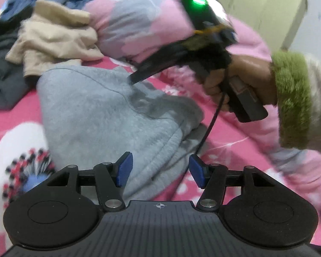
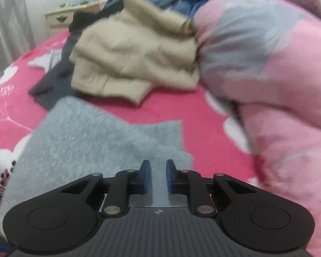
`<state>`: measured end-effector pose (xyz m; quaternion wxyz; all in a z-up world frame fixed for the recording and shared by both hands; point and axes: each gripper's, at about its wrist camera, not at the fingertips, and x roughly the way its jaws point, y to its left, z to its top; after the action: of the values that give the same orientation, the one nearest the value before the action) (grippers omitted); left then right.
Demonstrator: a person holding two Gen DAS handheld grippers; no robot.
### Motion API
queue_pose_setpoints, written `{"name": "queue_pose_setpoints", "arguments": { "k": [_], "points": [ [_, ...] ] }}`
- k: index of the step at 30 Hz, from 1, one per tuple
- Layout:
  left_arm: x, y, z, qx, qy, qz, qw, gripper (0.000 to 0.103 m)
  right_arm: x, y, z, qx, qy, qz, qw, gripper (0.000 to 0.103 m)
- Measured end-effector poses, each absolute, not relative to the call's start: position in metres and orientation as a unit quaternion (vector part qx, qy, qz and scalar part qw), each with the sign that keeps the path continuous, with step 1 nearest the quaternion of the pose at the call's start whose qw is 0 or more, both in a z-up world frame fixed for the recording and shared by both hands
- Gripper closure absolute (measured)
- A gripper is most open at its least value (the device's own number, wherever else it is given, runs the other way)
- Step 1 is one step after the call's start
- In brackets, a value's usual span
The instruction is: Fold clothes
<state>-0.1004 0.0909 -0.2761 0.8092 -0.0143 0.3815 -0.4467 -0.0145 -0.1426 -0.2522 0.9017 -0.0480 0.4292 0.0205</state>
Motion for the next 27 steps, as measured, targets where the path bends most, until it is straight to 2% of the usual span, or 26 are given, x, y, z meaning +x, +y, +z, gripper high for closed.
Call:
{"name": "queue_pose_setpoints", "arguments": {
  "k": [4, 7, 11, 13, 18, 23, 27],
  "points": [
    [-0.094, 0.148, -0.274, -0.101, 0.415, -0.397, 0.812, 0.04, -0.042, -0.151, -0.205, -0.015, 0.408, 0.032, 0.912, 0.084],
    [-0.074, 0.167, -0.292, -0.151, 0.458, -0.356, 0.801, 0.04, -0.061, -0.138, -0.192, -0.012, 0.418, 0.08, 0.905, 0.084],
    [-0.046, 0.167, -0.32, -0.203, 0.493, -0.334, 0.777, 0.04, -0.078, -0.117, -0.227, -0.043, 0.485, 0.094, 0.868, 0.084],
    [-0.039, 0.16, -0.334, -0.225, 0.51, -0.347, 0.754, 0.039, -0.086, -0.115, -0.269, -0.066, 0.524, 0.066, 0.847, 0.086],
    [-0.05, 0.145, -0.346, -0.218, 0.503, -0.361, 0.754, 0.041, -0.076, -0.105, -0.253, -0.057, 0.527, 0.032, 0.848, 0.083],
    [-0.053, 0.144, -0.345, -0.227, 0.492, -0.366, 0.757, 0.05, -0.047, -0.06, -0.205, -0.06, 0.465, 0.097, 0.878, 0.083],
    [-0.055, 0.145, -0.346, -0.232, 0.491, -0.374, 0.752, 0.052, 0.003, -0.03, -0.235, -0.091, 0.459, 0.114, 0.876, 0.083]
  ]
}}
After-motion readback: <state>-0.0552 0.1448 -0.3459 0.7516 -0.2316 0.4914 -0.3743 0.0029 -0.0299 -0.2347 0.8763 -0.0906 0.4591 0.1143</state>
